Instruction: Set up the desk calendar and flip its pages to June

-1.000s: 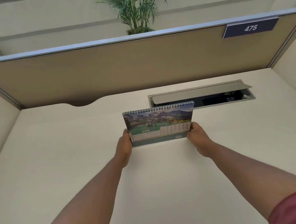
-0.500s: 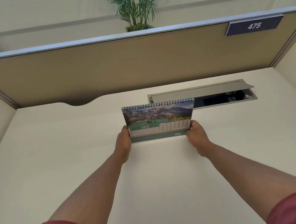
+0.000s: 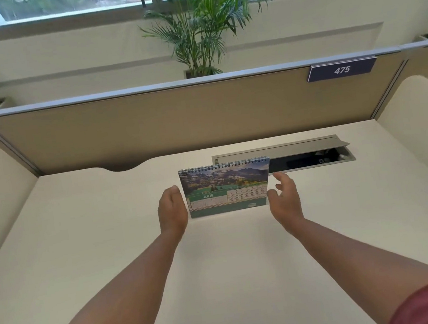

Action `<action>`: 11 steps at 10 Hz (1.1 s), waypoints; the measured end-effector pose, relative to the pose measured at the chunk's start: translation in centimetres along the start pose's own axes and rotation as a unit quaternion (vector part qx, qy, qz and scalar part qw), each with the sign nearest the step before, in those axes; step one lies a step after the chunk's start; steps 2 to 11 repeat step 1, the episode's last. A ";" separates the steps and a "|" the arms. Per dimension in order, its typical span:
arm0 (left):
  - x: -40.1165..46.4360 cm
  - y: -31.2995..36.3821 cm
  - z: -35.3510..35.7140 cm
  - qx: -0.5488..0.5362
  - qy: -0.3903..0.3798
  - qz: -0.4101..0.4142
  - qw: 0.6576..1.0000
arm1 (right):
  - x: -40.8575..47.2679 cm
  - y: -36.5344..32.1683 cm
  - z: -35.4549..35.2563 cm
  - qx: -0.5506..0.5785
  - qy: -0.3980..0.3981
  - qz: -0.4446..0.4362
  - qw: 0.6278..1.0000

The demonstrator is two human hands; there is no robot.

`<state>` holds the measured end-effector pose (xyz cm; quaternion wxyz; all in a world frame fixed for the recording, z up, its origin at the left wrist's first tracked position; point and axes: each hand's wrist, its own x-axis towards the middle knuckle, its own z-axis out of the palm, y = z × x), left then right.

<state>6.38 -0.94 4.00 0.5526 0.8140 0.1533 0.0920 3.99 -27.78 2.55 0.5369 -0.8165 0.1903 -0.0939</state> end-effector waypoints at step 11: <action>-1.3 2.6 -1.2 0.085 0.045 0.123 0.988 | -1.0 -2.9 -1.2 -0.052 0.054 -0.145 0.987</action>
